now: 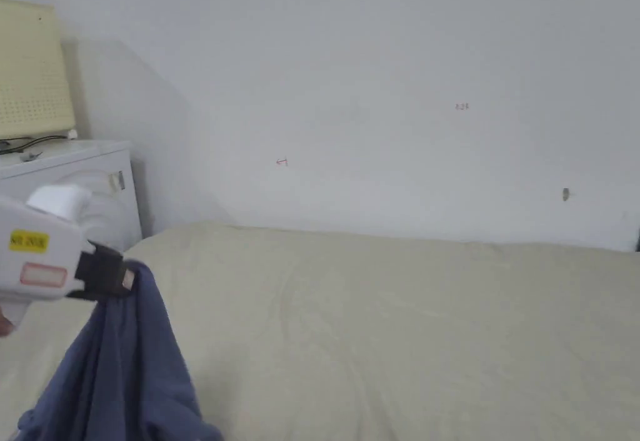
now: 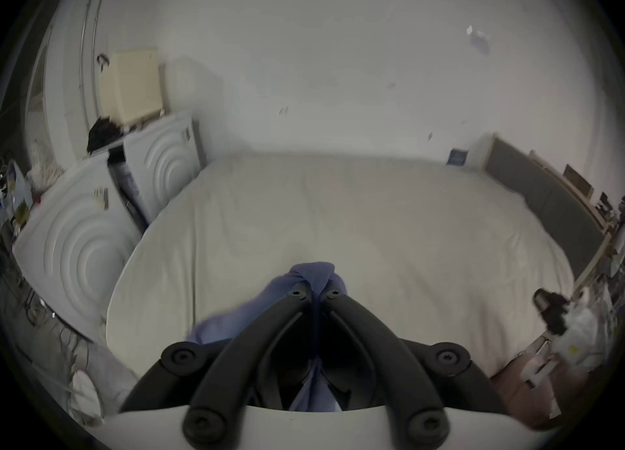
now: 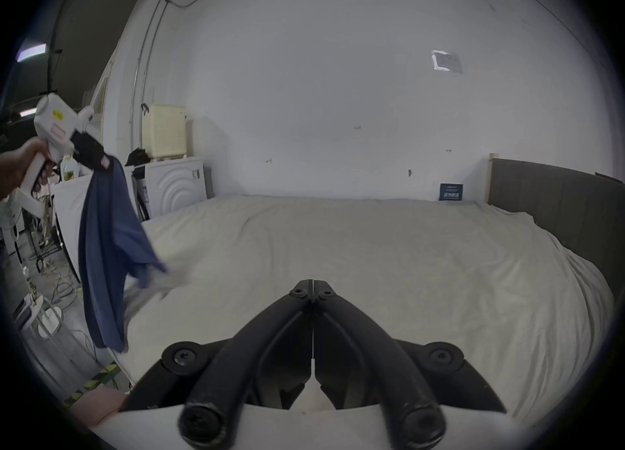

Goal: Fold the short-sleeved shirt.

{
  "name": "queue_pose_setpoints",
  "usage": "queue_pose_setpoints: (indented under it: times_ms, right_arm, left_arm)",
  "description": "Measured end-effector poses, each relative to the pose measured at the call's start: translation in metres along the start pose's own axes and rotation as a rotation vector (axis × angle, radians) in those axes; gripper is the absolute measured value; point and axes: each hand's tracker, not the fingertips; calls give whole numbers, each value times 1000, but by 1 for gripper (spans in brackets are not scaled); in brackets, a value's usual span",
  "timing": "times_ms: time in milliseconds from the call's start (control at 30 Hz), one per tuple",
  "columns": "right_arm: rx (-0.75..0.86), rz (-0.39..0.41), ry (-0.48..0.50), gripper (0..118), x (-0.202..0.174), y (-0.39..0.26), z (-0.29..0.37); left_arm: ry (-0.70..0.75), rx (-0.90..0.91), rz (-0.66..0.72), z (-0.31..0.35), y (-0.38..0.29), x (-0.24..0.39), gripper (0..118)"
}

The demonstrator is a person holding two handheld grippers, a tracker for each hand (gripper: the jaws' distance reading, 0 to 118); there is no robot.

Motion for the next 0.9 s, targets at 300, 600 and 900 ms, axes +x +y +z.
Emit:
queue_pose_setpoints:
  times_ms: [300, 600, 900]
  right_arm:
    - [36, -97, -79, 0, 45, 21, 33]
    - [34, -82, -236, 0, 106, 11, 64]
    - [-56, -116, -322, 0, 141, -22, 70]
  left_arm:
    - [-340, 136, -172, -2, 93, 179, 2]
    - [-508, -227, -297, -195, 32, 323, 2]
    - [-474, -564, -189, -361, -84, 379, 3]
